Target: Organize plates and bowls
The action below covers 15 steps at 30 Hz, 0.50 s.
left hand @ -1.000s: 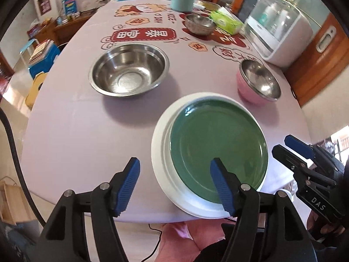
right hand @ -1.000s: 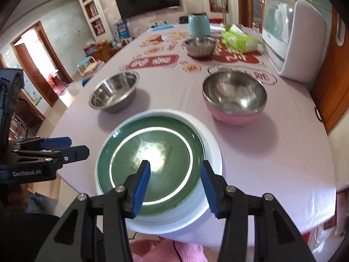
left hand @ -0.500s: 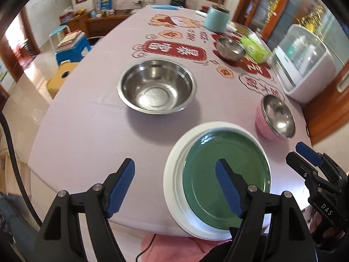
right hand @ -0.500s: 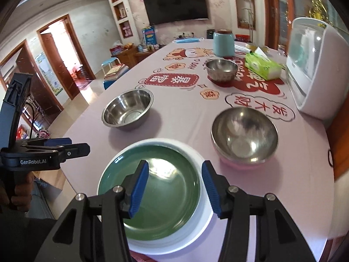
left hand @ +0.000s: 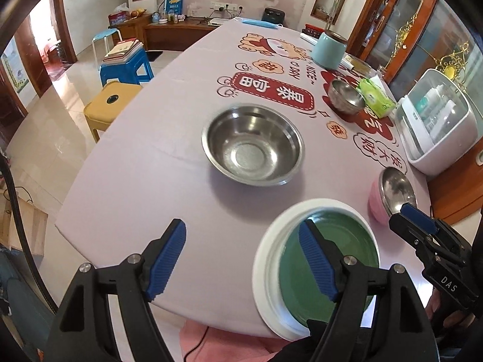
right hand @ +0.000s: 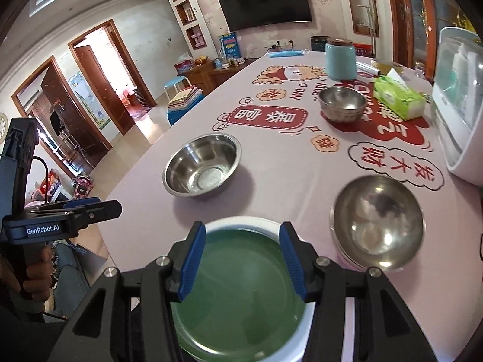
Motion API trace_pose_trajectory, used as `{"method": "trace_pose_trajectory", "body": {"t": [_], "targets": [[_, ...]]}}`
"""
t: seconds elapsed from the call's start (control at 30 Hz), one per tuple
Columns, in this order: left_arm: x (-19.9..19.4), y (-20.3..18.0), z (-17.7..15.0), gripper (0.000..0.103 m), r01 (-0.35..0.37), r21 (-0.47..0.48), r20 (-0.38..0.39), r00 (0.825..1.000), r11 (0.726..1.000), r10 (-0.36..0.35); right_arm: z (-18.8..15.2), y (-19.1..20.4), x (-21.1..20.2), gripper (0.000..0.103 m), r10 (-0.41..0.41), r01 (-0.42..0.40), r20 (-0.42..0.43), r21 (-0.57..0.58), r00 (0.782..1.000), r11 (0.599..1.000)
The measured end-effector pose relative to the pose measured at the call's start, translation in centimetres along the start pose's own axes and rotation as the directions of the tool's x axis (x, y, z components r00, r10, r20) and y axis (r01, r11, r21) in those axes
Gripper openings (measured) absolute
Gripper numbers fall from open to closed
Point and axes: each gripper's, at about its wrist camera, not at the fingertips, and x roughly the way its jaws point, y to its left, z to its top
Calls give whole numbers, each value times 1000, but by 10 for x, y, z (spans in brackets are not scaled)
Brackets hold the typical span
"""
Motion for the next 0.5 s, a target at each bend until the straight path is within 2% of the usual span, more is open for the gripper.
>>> {"method": "trace_pose_trajectory", "body": {"t": [0.27, 0.5], "targets": [[16, 29, 37, 76, 3, 45, -27, 1000, 999, -2, 23, 24, 30, 51, -11, 11, -13, 33, 1000, 999], [44, 47, 69, 76, 16, 70, -60, 998, 997, -12, 38, 36, 58, 51, -43, 46, -68, 48, 997, 998]]}}
